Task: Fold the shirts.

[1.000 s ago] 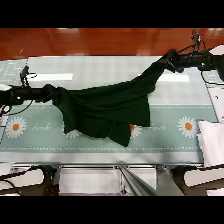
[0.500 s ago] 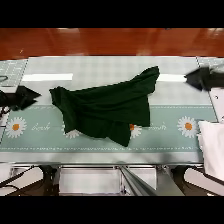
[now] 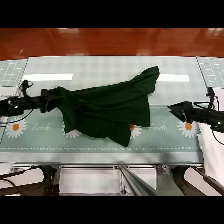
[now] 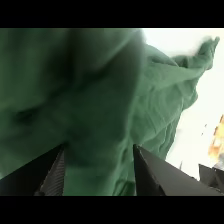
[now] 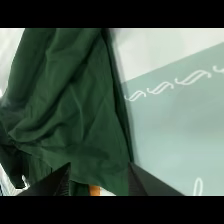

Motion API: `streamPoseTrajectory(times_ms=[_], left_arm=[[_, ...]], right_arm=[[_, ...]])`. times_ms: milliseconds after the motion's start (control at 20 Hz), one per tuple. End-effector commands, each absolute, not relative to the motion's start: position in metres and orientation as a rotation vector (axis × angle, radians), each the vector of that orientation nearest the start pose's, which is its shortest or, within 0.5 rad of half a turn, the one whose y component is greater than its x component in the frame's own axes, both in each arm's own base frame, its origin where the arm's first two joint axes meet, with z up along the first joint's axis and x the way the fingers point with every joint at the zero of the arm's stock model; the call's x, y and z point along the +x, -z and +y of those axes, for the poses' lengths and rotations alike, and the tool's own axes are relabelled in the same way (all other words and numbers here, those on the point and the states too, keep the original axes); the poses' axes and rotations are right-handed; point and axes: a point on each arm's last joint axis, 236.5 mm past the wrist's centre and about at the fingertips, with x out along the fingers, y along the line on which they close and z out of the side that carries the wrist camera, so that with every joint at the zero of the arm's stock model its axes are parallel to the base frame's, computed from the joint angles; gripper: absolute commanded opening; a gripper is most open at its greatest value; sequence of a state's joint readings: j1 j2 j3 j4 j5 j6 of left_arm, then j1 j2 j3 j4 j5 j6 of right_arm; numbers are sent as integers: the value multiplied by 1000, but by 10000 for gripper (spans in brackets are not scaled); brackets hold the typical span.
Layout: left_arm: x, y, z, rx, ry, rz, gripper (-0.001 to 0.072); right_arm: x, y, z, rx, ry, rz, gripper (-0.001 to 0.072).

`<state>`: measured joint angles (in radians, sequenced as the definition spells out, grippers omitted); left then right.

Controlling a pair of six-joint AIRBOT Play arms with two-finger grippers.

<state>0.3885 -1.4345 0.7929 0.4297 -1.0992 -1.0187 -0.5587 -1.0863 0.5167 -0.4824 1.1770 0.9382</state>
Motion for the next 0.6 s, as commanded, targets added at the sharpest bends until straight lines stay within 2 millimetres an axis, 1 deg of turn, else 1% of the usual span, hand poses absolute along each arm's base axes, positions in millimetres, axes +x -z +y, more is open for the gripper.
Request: streamPoseTrajectory(times_ms=[0, 50, 100, 200, 250, 300, 350, 400, 450, 550], left_arm=[[411, 45, -75, -968, 362, 1101, 506], [414, 49, -77, -920, 349, 1117, 506], [412, 58, -75, -859, 308, 1166, 506], [400, 75, -69, -715, 256, 1285, 506], [398, 76, -70, -667, 255, 1315, 505], [401, 73, -71, -655, 261, 1309, 414], [406, 68, -72, -651, 267, 1296, 105], [411, 63, -72, -649, 272, 1279, 22], [416, 58, -71, -644, 274, 1265, 22], [422, 51, -70, -637, 281, 1246, 22]], right_arm=[[300, 28, 39, 978, -326, 1037, 416], [300, 28, 39, 979, -327, 1037, 416], [300, 28, 39, 979, -327, 1037, 416], [299, 29, 39, 973, -324, 1042, 416], [299, 30, 38, 967, -321, 1046, 416], [298, 32, 38, 961, -319, 1050, 416], [297, 33, 38, 962, -315, 1057, 416], [296, 34, 38, 964, -311, 1066, 416], [293, 36, 41, 960, -309, 1086, 416], [285, 48, 55, 945, -314, 1169, 416]])
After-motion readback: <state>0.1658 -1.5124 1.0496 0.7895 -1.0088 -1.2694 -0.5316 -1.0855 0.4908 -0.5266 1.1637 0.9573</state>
